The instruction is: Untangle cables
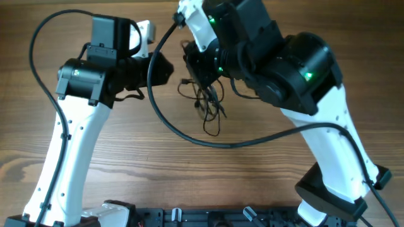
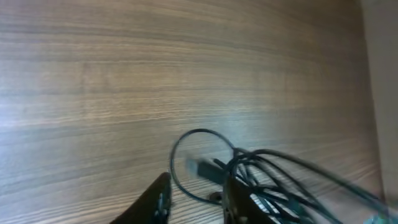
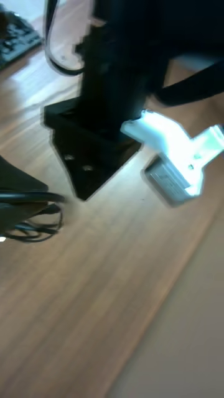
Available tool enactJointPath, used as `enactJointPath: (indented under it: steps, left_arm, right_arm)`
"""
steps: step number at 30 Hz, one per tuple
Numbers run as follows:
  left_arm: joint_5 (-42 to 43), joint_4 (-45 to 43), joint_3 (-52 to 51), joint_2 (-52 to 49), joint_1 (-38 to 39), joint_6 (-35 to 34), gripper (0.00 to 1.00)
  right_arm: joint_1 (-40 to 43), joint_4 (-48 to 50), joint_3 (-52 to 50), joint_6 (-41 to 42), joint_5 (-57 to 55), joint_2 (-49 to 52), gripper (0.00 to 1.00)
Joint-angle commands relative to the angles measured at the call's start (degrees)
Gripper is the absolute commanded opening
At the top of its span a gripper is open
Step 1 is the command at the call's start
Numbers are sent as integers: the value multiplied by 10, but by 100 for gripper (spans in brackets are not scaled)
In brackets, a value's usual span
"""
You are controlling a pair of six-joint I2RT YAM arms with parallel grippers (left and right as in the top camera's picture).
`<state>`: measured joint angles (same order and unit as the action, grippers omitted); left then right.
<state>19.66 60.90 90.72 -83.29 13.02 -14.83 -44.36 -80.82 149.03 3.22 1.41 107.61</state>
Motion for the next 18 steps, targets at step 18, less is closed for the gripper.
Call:
enactJointPath:
  steps: [18]
  left_arm:
    - [-50,-65,-8,-99,113,7,20]
  right_arm:
    - [2,71,8,30,-252,-64,4]
